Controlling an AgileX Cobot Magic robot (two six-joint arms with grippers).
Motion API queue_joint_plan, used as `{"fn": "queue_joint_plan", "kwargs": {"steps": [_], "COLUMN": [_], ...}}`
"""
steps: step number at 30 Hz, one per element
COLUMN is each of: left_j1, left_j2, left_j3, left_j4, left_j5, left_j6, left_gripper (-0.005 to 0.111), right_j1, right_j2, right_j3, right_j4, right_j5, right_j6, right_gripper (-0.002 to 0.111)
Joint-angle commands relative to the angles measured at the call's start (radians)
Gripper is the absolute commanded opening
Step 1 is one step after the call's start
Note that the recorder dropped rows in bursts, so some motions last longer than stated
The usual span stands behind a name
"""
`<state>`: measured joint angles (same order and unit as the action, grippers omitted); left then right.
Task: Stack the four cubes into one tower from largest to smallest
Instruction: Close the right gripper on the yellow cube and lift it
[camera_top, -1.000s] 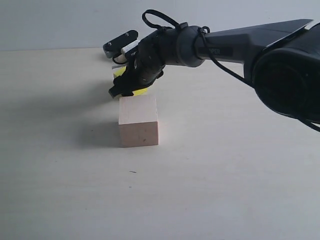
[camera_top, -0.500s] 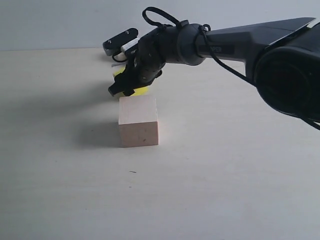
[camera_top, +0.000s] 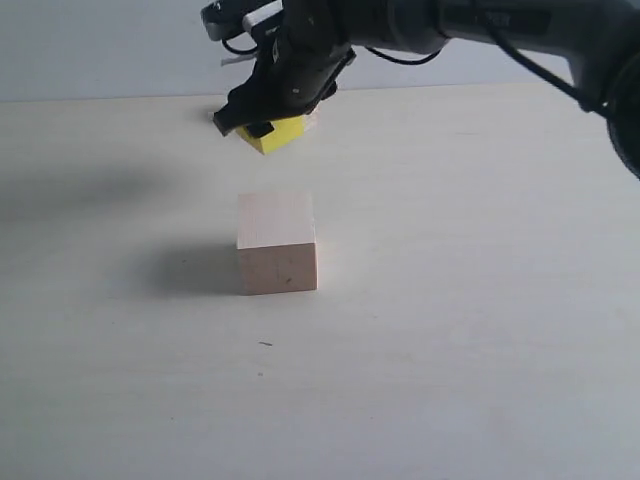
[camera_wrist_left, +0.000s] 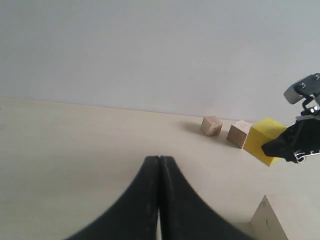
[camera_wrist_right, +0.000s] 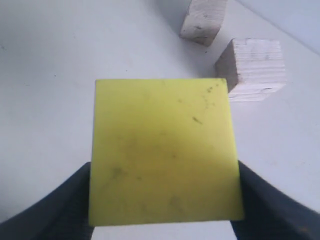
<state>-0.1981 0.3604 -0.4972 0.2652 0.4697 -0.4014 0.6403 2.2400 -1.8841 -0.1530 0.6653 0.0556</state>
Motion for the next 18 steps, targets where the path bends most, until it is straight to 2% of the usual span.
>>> {"fn": "queue_joint_plan", "kwargs": {"steps": [1,8,14,18], "left_j1": [0.000,0.000,0.000,0.000], "left_j2": [-0.004,-0.004,-0.004,-0.004], "left_j3": [0.005,0.005,0.005,0.005], "left_j4": [-0.006,-0.006,-0.010,-0.010], "left_j5": [-0.016,-0.012,-0.004,0.008], "left_j6": [0.004,0.005,0.006,0.016], "left_gripper": [0.000,0.000,0.000,0.000], "right_j1": [-0.007,-0.007,-0.007,-0.007], "right_j2": [-0.081,-0.185,-0.256,-0.272], "right_j3": [-0.008,-0.008,-0.006,-0.006], "right_j4": [-0.007,0.022,0.287,0.329], "right_j5": [0.107,0.294,0.366,0.435], "right_j6": [-0.013,-0.151,-0.412,-0.519], "right_gripper": [0.000,0.000,0.000,0.000]}}
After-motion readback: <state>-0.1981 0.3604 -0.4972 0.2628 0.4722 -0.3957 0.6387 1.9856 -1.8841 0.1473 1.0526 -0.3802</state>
